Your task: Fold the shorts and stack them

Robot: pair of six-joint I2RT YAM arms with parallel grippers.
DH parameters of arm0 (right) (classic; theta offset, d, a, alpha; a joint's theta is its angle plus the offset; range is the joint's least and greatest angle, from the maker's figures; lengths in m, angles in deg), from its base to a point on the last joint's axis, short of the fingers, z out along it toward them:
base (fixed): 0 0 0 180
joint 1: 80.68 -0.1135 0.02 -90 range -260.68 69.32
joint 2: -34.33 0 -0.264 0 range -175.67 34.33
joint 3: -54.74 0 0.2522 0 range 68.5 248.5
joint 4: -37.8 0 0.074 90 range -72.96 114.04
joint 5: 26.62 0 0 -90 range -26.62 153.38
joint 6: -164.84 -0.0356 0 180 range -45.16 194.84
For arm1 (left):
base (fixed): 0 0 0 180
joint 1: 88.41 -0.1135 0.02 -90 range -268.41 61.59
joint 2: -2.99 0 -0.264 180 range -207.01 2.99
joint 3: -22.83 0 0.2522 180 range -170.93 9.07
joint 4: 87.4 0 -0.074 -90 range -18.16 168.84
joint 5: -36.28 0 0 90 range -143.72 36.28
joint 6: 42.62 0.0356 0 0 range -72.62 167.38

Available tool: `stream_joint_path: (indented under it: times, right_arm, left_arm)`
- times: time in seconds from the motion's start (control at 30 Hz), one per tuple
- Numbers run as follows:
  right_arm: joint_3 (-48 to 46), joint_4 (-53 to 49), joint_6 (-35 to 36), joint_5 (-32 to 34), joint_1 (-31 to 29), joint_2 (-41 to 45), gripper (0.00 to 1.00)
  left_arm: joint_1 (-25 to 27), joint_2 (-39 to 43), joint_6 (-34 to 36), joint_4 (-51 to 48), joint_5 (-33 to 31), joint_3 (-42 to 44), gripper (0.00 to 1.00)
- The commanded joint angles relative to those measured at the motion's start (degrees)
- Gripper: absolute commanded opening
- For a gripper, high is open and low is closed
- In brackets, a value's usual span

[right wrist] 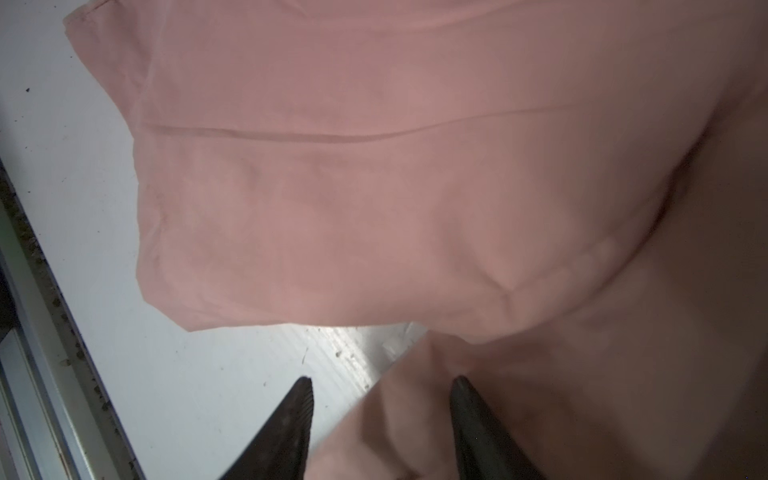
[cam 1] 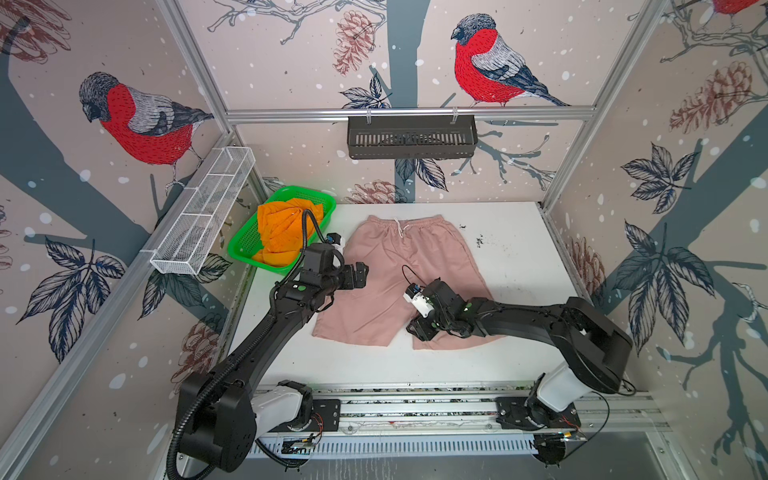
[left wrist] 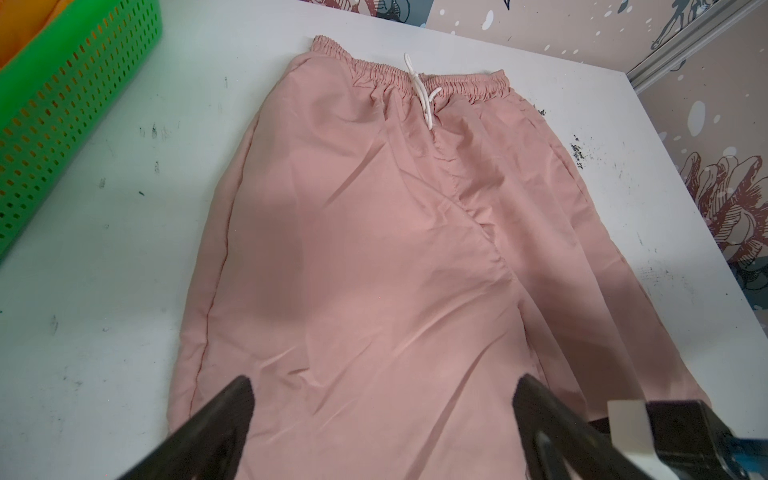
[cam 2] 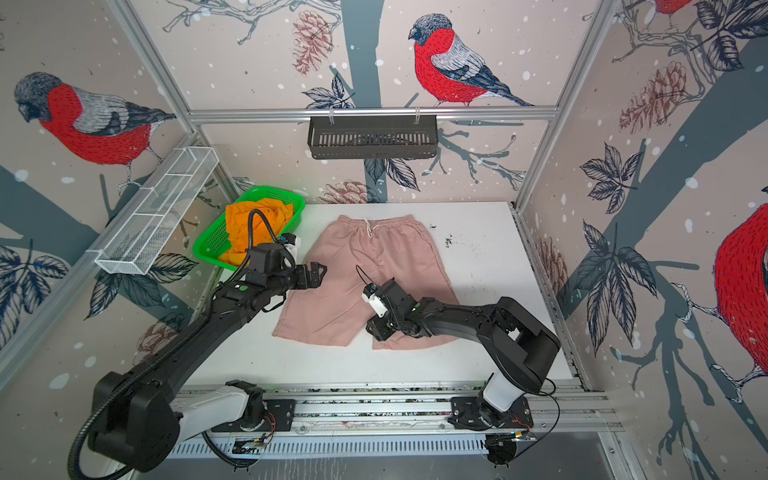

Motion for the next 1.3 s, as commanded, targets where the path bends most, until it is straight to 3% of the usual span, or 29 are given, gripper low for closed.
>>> stream_joint_path:
  times: [0.0, 0.63, 0.87, 0.97, 1.2, 1.27]
  right_arm:
    - [0.43, 3.35, 0.30, 0.12, 0.34, -1.09, 0.56]
    - [-0.13, 7.57, -0.94, 0.40, 2.02, -2.25, 0.59]
    - [0.11, 13.97, -1.60, -5.85, 1.68, -3.00, 0.57]
    - [0.67, 14.18, -2.01, -6.34, 1.40, -3.18, 0.49]
    - [5.75, 7.54, -2.26, -12.78, 1.82, -4.63, 0.03]
    - [7.02, 4.41, -3.36, -14.66, 1.94, -2.98, 0.03]
  left_arm:
    - [-0.17, 0.49, -0.73, 1.47, 0.50, 1.10, 0.98]
    - [-0.21, 1.08, -1.74, -0.17, -0.50, 1.46, 0.98]
    - [-0.24, 0.93, -2.88, 0.16, 0.56, 2.62, 0.98]
    - [-0.24, 1.02, -3.50, -0.36, 1.16, 2.87, 0.98]
    - [-0.30, 1.46, -3.76, 0.18, 1.38, 3.69, 0.98]
    - [-0.30, 1.61, -3.75, -0.08, 0.83, 3.52, 0.98]
